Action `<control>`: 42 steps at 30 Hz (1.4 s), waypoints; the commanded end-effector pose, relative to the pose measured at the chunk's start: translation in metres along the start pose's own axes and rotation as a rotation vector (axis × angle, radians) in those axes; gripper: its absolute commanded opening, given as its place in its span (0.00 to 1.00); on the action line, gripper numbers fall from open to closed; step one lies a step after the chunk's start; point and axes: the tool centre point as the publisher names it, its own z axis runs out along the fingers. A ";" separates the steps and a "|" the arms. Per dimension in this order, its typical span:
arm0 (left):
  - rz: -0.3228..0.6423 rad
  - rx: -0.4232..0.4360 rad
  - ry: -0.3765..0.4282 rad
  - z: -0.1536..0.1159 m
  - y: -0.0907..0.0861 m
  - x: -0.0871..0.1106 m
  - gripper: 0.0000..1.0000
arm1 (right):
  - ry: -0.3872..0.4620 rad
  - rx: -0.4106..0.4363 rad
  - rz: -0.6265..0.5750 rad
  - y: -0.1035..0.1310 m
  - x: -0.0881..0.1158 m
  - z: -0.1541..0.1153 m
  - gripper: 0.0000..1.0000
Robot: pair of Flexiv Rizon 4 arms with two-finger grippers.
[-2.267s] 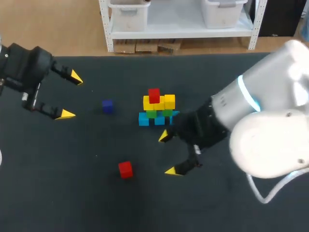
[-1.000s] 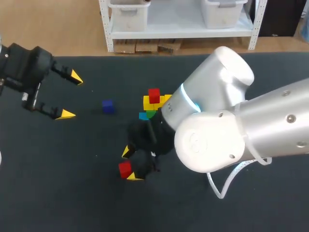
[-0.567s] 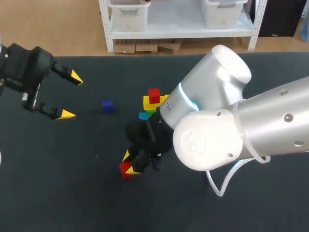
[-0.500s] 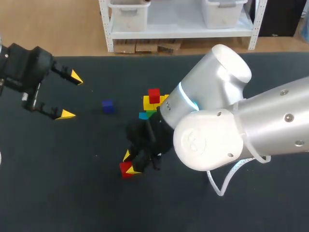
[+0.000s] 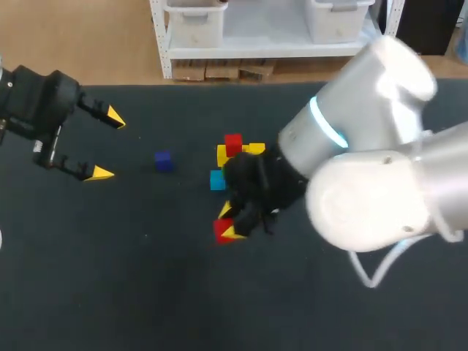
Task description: Place the blue cubes, place green cubes on the blue cubes, place the yellow cubes on the green cubes, then place the red cubes on the yellow cubes, and place purple cube on the red cubes.
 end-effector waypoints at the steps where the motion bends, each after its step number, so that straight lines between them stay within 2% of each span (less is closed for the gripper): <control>1: 0.003 -0.003 -0.005 0.000 -0.001 0.001 1.00 | 0.016 0.101 0.019 0.012 0.016 -0.063 0.00; 8: 0.003 -0.003 -0.005 0.000 -0.001 0.001 1.00 | 0.018 0.180 0.050 -0.007 0.035 -0.112 0.00; 17: 0.003 -0.003 -0.005 0.000 -0.001 0.001 1.00 | 0.019 0.215 0.030 -0.053 0.041 -0.132 0.00; 25: 0.003 -0.003 -0.005 0.000 -0.001 0.001 1.00 | 0.030 0.185 0.015 -0.095 0.040 -0.115 0.00; 28: 0.003 -0.003 -0.005 0.000 -0.001 0.001 1.00 | 0.013 0.170 0.008 -0.107 0.036 -0.104 0.00; 31: 0.003 -0.003 -0.005 0.000 -0.001 0.001 1.00 | -0.046 0.155 0.003 -0.120 0.032 -0.094 0.00; 36: 0.003 -0.003 -0.005 0.000 -0.001 0.001 1.00 | -0.063 0.143 -0.017 -0.133 0.025 -0.085 0.00; 42: 0.003 -0.003 -0.005 0.000 -0.001 0.001 1.00 | -0.069 0.121 -0.030 -0.141 0.029 -0.077 0.00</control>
